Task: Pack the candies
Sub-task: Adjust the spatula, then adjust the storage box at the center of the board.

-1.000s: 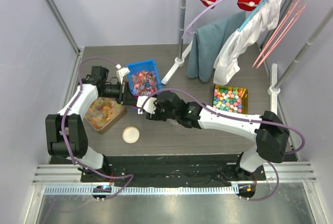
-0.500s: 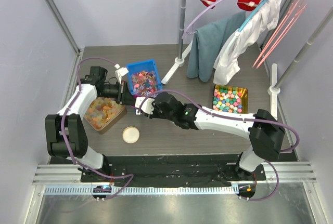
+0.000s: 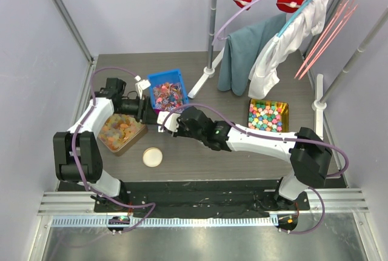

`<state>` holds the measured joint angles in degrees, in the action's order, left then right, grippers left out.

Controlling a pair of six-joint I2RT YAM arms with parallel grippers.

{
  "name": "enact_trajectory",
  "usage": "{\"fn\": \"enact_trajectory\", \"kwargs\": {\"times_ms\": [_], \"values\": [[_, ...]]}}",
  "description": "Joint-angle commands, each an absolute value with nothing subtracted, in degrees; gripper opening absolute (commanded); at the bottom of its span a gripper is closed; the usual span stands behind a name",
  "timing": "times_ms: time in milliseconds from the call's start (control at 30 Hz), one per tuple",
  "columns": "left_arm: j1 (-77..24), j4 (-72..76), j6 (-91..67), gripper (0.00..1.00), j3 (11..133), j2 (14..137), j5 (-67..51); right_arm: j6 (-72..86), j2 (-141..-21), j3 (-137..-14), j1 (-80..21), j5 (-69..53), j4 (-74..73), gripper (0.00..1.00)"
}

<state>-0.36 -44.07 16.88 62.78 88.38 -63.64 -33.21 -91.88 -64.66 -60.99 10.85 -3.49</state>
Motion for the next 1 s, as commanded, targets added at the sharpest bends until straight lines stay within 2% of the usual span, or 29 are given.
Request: {"fn": "enact_trajectory", "kwargs": {"times_ms": [0,67,300,333,467,533,667,700,733,967], "values": [[-0.53,-46.31,17.32,0.55,65.39,88.94,-65.04,-32.69,-90.44,-65.21,-61.0,11.87,0.79,0.01],[-0.53,-46.93,17.14,0.61,67.75,88.51,-62.68,-32.52,-89.74,-65.13,-61.0,11.87,0.35,0.01],[-0.53,-43.6,14.42,0.72,74.34,86.04,-50.13,-32.61,-85.61,-64.34,-59.59,13.1,-6.76,0.01],[-0.53,-41.77,13.28,0.77,75.14,86.22,-48.18,-32.61,-85.26,-64.42,-58.63,13.1,-8.33,0.01],[-0.53,-39.03,13.53,0.81,80.76,89.38,-41.06,-32.52,-84.02,-65.21,-54.77,10.82,-12.38,0.01],[-0.53,-37.97,13.8,0.87,84.79,92.7,-37.2,-32.43,-83.59,-66.44,-52.92,9.06,-15.54,0.01],[-0.53,-40.6,19.31,0.89,94.8,100.35,-33.75,-32.52,-83.58,-67.59,-48.27,6.07,-19.15,0.01],[-0.7,-40.95,20.64,0.96,96.49,101.68,-33.58,-32.43,-83.67,-67.67,-47.73,5.72,-20.47,0.01],[-0.79,-41.22,22.13,0.99,97.98,104.47,-32.36,-32.69,-84.11,-67.85,-47.2,5.02,-21.44,0.01],[-2.9,-49.48,36.9,1.0,116.0,116.7,-26.39,-33.22,-84.29,-67.33,-43.95,0.71,-24.52,0.01]]}}
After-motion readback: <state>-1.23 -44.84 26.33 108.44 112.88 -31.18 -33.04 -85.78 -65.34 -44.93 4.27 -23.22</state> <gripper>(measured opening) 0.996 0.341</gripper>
